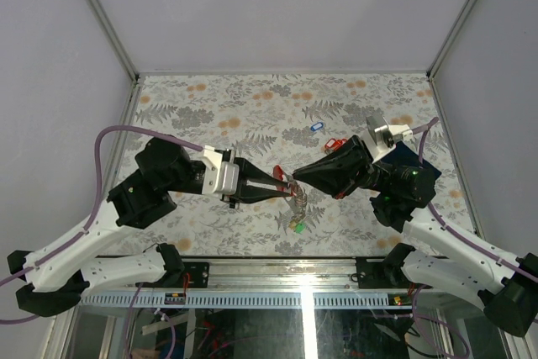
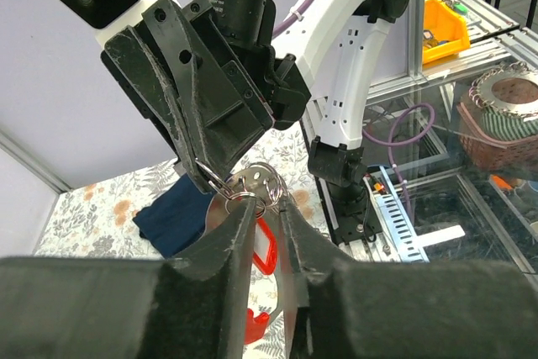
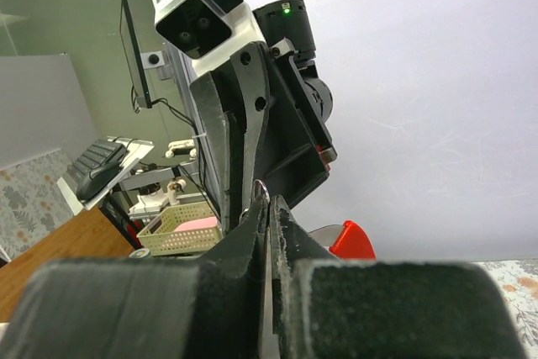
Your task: Put the keys on the keyring
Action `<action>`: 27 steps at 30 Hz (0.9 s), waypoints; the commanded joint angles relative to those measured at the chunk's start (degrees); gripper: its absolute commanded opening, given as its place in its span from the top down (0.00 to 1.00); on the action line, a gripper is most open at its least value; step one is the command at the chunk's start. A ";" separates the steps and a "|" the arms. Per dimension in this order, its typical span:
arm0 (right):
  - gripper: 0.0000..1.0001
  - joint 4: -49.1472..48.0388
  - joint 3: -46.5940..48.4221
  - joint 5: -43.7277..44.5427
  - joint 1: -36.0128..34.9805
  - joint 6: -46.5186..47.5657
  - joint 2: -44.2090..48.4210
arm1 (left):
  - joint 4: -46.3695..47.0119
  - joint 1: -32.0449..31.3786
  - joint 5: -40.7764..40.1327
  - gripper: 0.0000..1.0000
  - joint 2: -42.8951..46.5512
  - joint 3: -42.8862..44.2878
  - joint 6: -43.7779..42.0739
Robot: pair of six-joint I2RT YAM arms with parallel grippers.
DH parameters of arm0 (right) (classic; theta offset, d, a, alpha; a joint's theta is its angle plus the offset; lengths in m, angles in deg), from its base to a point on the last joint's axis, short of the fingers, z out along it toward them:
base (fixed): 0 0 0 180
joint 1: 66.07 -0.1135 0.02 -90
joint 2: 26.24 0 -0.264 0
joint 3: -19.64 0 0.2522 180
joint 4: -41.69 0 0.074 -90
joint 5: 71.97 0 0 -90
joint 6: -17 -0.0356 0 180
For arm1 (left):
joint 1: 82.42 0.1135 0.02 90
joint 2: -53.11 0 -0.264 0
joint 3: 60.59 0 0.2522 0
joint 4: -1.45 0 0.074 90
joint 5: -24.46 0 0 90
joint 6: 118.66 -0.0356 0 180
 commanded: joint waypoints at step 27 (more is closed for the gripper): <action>1.00 6.36 1.34 4.05 0.97 15.09 7.43 | 37.90 -0.16 -15.72 0.64 6.40 -18.35 25.48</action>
